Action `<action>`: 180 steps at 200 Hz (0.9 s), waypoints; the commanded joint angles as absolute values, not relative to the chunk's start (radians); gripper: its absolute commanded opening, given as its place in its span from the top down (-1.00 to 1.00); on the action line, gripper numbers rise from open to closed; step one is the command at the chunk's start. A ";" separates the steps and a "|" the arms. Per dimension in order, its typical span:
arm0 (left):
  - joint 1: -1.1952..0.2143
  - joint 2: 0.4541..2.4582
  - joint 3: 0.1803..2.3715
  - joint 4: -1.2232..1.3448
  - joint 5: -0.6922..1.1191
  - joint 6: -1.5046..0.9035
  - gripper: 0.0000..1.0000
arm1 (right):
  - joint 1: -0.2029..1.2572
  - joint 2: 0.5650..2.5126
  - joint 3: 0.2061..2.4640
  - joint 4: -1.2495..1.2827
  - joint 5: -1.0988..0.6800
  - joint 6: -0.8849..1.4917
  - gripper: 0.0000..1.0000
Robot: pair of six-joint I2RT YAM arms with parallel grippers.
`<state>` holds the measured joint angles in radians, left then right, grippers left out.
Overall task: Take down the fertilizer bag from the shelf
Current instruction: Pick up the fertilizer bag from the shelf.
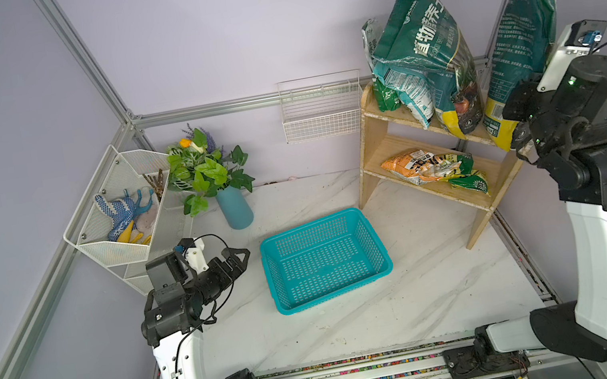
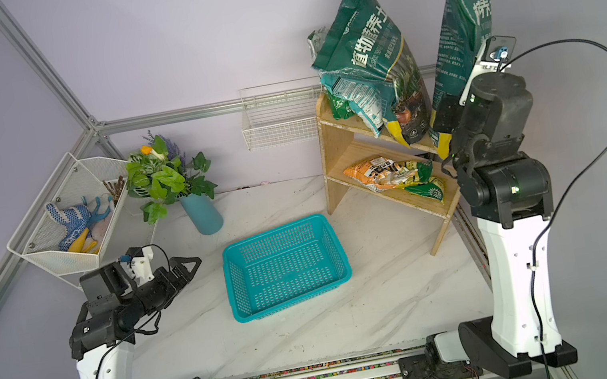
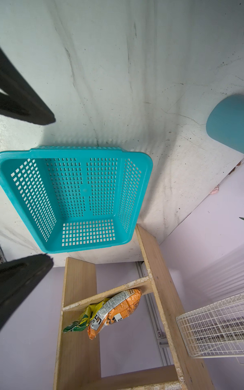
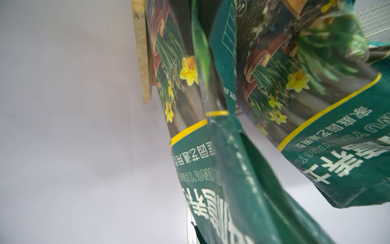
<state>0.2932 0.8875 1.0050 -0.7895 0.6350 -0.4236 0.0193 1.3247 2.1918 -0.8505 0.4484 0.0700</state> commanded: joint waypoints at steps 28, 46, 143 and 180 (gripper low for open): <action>0.290 0.888 0.956 -0.793 0.657 -0.410 -0.99 | 0.017 1.171 2.114 -0.680 0.429 0.110 1.00; 0.290 0.888 0.956 -0.793 0.657 -0.410 -0.99 | 0.018 1.130 2.093 -0.682 0.386 0.123 1.00; 0.291 0.900 0.954 -0.788 0.669 -0.413 -0.99 | 0.022 0.911 1.992 -0.760 -0.034 0.246 1.00; 0.291 0.905 0.953 -0.789 0.669 -0.414 -0.99 | 0.020 0.884 1.973 -0.802 -0.170 0.284 1.00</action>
